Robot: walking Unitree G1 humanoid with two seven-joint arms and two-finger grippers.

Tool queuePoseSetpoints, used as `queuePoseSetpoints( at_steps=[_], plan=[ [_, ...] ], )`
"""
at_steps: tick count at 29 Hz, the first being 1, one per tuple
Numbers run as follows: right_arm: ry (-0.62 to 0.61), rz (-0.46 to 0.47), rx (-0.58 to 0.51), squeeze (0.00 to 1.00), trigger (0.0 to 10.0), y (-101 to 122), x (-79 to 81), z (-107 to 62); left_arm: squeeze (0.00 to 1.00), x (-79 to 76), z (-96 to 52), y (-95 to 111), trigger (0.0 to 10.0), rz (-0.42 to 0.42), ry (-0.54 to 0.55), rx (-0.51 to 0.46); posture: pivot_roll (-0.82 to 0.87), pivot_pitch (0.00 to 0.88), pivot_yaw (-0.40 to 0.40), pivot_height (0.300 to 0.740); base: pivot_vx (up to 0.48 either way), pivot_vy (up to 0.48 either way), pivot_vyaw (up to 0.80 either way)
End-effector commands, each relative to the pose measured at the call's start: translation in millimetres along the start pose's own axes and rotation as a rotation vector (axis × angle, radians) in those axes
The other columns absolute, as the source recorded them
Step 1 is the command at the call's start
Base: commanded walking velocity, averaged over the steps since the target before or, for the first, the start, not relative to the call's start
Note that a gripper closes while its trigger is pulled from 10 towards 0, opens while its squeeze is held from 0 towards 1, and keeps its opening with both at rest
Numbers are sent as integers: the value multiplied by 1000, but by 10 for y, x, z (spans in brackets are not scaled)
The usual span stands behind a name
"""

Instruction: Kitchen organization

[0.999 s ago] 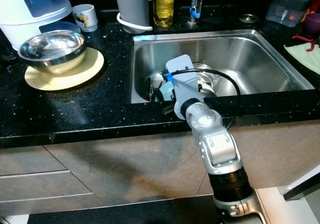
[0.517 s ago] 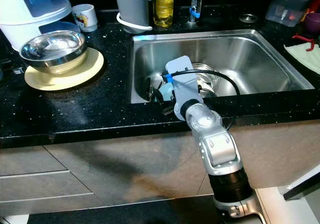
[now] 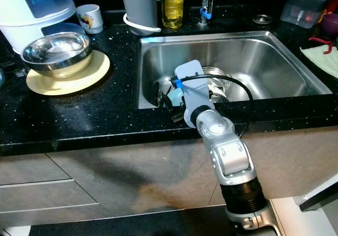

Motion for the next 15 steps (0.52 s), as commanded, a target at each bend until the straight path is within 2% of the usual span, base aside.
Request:
queuePoseSetpoints(
  at_steps=[1,3,11,14,15],
  plan=[
    [7,-6,0,0,10000,-12,17,8,0,-115,1,242,0,-25,-75,-117,4,180,45,740,0,0,0],
    [6,-6,-2,0,10000,-7,14,7,0,-184,14,281,0,-32,-103,-133,2,182,45,740,0,0,0],
    [4,-4,-6,0,10000,2,9,1,0,-267,23,334,0,-24,-140,-162,-2,187,44,740,0,0,0],
    [3,-3,-6,0,10000,4,5,-1,0,-241,21,351,0,14,-103,-168,-2,190,42,740,0,0,0],
    [4,-2,-6,0,10000,4,4,-2,0,-206,21,347,0,68,-57,-159,0,191,40,740,0,0,0]
  ],
)
Point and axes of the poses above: a point about 5 cm out from each wrist's last joint towards the gripper, its own z axis pointing out of the wrist towards the gripper, its own y axis along the axis of the wrist's last joint, x = y × z, the point moved 1 cm from there along z, pointing out of the wrist towards the gripper, and after that the axes turned 13 degrees about z, right-handed, at the moved point
